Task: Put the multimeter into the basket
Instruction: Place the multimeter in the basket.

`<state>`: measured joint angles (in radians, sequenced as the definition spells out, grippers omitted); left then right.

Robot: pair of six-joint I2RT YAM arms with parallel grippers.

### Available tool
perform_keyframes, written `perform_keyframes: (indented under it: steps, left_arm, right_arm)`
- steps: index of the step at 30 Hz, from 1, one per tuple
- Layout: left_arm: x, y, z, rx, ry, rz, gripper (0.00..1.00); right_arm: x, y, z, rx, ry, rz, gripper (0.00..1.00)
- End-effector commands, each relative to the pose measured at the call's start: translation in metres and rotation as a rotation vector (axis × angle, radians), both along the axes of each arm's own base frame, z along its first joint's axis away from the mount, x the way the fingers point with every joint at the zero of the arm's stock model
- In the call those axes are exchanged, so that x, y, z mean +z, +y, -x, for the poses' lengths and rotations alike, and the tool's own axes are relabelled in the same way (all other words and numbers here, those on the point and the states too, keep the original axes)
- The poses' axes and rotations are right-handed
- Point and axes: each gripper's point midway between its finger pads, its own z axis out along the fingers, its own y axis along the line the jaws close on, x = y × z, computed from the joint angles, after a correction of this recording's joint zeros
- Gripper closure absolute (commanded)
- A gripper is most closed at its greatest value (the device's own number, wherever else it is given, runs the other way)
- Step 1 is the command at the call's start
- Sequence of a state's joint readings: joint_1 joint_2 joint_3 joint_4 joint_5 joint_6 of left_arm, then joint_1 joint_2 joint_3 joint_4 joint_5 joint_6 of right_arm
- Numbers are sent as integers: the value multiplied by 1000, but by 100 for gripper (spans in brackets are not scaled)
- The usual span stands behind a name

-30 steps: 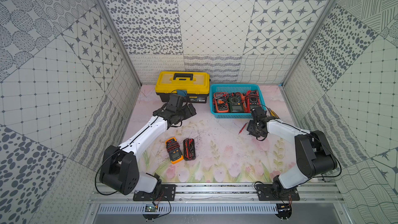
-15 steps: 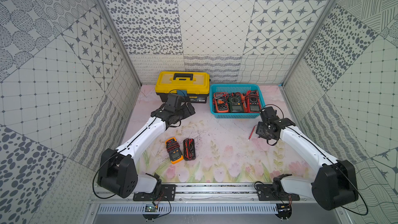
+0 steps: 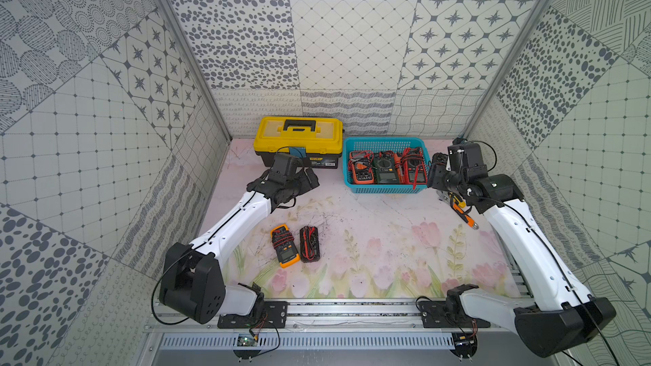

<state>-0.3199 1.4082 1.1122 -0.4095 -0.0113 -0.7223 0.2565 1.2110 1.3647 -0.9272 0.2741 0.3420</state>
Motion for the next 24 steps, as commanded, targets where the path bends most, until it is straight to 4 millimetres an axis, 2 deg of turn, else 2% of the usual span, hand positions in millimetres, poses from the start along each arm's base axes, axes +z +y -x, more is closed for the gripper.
perform_keyframes:
  steps: [1,4,8,14,24]
  left_arm:
    - [6,4,-5,13,-33,3,1]
    - [7,5,-4,16,-34,-1,1]
    - [7,8,-2,23,-33,-11,1]
    - [7,11,1,36,-34,-11,1]
    - [5,10,0,38,-27,-5,1]
  right_arm:
    - [22,17,-28,98,-70,1,73]
    - [26,28,-48,136,-87,-5,72]
    - [16,45,-74,196,-72,-23,72]
    - [-13,72,-101,278,-21,-67,73]
    - [-63,97,-124,337,75,-101,73]
